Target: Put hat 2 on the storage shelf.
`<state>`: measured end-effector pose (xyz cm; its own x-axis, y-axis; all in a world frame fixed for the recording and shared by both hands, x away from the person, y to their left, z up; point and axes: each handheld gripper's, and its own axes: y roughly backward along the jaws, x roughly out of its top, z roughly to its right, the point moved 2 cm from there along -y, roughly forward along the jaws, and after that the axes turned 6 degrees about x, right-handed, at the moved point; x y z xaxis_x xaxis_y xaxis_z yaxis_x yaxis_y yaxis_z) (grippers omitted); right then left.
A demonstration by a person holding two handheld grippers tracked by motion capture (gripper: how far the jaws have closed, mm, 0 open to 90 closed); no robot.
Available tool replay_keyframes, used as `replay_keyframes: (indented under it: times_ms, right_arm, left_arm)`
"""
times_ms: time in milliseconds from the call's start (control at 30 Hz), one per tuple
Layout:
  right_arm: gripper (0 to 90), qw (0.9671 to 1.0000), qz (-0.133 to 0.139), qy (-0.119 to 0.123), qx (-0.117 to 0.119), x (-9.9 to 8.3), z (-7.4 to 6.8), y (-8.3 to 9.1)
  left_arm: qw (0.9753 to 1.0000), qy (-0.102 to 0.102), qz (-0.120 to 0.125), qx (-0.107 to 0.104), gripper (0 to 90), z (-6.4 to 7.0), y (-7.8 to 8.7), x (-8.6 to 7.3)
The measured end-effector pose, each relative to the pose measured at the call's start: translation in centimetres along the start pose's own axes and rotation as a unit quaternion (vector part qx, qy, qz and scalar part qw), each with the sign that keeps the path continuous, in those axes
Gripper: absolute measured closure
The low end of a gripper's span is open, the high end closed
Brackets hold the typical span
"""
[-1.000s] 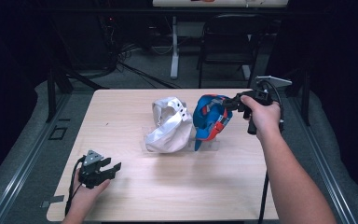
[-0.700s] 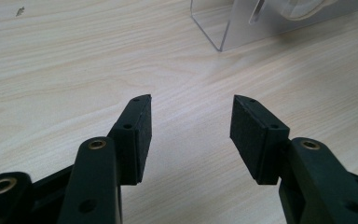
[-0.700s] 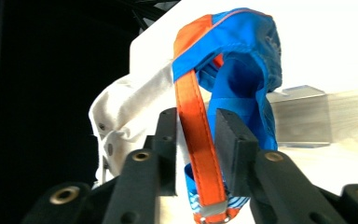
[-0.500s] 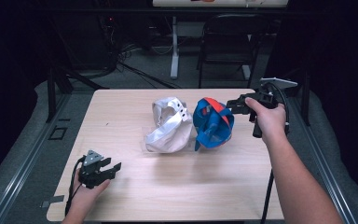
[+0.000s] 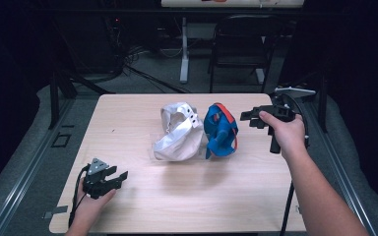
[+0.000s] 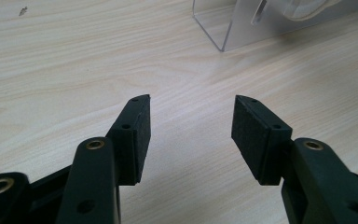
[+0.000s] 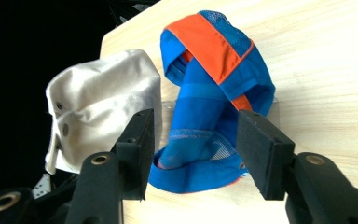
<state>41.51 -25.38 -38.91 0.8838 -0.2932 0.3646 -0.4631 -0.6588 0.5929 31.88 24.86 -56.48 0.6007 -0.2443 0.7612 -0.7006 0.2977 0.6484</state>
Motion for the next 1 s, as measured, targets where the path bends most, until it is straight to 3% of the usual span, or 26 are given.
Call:
replay_keyframes:
  times_ms: [267, 600, 767, 833, 1000]
  right_arm:
    - [45.6, 0.9993, -0.007, 0.034, -0.013, -1.7, 0.5, 0.1]
    - [45.4, 0.9959, -0.007, 0.090, 0.005, -4.6, 0.9, 0.9]
    - [43.9, 0.9942, 0.008, 0.105, 0.019, -6.6, 1.4, 1.3]
    - [43.2, 0.9927, 0.001, 0.119, 0.020, -7.4, 1.9, 1.2]
    - [43.1, 0.9898, 0.030, 0.139, 0.000, -9.3, 3.3, 1.0]
  left_arm:
    - [1.0000, 0.002, -0.001, 0.000, 47.3, 0.0, -0.1, -0.1]
    - [1.0000, 0.004, -0.005, -0.003, 46.2, -0.1, -0.1, -0.1]
    - [1.0000, 0.009, 0.001, -0.003, 45.0, -0.1, -0.3, -0.2]
    - [1.0000, 0.009, 0.000, -0.003, 44.7, -0.1, -0.3, -0.2]
    - [1.0000, 0.006, 0.000, -0.004, 44.5, 0.0, -0.3, -0.2]
